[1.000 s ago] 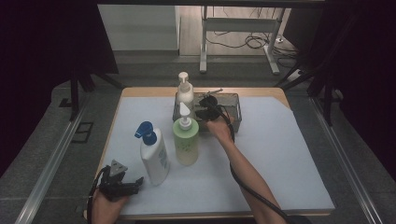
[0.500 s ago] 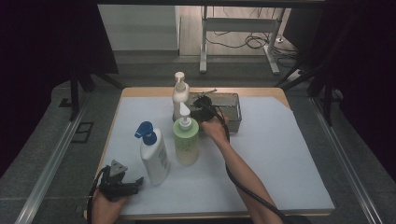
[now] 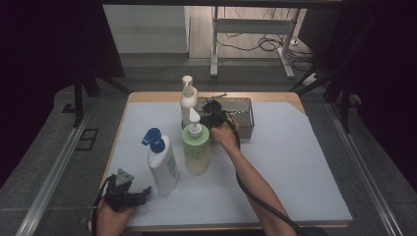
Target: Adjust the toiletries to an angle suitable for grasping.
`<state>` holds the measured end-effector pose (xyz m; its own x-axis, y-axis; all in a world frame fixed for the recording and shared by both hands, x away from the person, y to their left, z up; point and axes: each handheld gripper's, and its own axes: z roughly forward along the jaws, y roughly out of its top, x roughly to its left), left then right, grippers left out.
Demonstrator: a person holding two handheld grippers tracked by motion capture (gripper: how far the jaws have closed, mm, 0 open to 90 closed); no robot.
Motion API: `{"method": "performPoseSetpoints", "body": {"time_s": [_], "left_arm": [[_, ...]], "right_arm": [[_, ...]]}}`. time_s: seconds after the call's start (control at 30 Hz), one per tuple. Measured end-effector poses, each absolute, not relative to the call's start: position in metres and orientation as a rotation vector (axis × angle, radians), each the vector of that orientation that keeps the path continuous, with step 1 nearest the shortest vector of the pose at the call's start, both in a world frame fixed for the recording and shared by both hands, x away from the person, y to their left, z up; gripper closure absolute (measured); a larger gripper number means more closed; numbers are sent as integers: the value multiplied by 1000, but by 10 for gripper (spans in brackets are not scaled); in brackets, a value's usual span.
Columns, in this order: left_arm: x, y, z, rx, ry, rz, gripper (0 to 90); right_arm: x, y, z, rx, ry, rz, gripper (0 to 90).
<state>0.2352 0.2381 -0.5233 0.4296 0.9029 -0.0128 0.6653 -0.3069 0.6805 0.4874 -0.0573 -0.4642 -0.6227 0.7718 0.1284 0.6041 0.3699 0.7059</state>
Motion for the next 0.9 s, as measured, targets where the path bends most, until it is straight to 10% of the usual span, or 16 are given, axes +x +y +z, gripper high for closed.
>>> {"method": "performPoseSetpoints", "body": {"time_s": [0.9], "left_arm": [[235,238,-523,2072,1316,503,128]], "right_arm": [[474,-87,-449,1118,2410,1121,433]]}}
